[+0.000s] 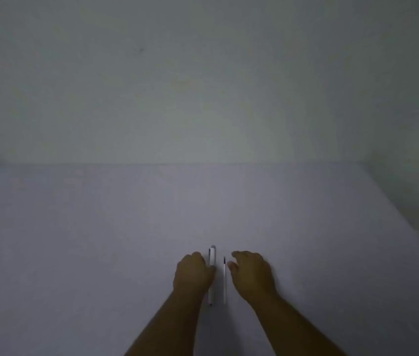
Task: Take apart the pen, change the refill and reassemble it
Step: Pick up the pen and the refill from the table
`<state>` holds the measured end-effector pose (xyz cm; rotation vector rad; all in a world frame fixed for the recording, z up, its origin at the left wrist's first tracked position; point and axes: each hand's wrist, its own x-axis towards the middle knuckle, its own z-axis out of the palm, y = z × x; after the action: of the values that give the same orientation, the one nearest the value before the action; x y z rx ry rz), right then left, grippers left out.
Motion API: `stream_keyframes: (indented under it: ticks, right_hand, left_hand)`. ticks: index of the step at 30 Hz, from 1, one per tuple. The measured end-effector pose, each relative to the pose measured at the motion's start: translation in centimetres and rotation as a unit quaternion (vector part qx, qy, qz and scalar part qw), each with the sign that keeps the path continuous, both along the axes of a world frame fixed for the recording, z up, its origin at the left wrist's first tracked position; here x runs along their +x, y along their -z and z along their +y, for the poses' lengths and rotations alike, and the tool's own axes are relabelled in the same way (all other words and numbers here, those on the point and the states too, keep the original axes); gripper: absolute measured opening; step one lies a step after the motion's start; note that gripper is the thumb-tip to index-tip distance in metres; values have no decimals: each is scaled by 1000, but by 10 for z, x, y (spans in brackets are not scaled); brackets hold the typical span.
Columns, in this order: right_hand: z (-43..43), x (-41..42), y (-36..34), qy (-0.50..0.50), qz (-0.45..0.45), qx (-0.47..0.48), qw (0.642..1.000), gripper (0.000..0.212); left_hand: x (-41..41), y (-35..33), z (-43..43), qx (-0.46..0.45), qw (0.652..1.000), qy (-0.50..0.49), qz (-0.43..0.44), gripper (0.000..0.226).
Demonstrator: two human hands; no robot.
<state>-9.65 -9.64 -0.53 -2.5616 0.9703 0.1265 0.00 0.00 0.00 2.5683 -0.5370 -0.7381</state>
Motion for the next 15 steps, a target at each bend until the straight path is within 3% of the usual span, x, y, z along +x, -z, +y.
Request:
stream_keyframes:
  ticks: [3, 10, 13, 15]
  right_hand:
    - [0, 3, 14, 3, -8, -2, 1000, 37]
    - [7, 7, 22, 27, -80, -39, 996, 20]
    - [10, 19, 9, 87, -104, 71, 988, 30]
    - [11, 28, 1, 170, -137, 194, 956, 32]
  left_hand:
    - [-4, 12, -1, -6, 998, -39, 45, 33]
    - [-2, 20, 0, -36, 998, -52, 24, 24]
    - [-3, 14, 2, -77, 996, -40, 18, 20]
    - [-5, 9, 4, -103, 994, -20, 9, 17]
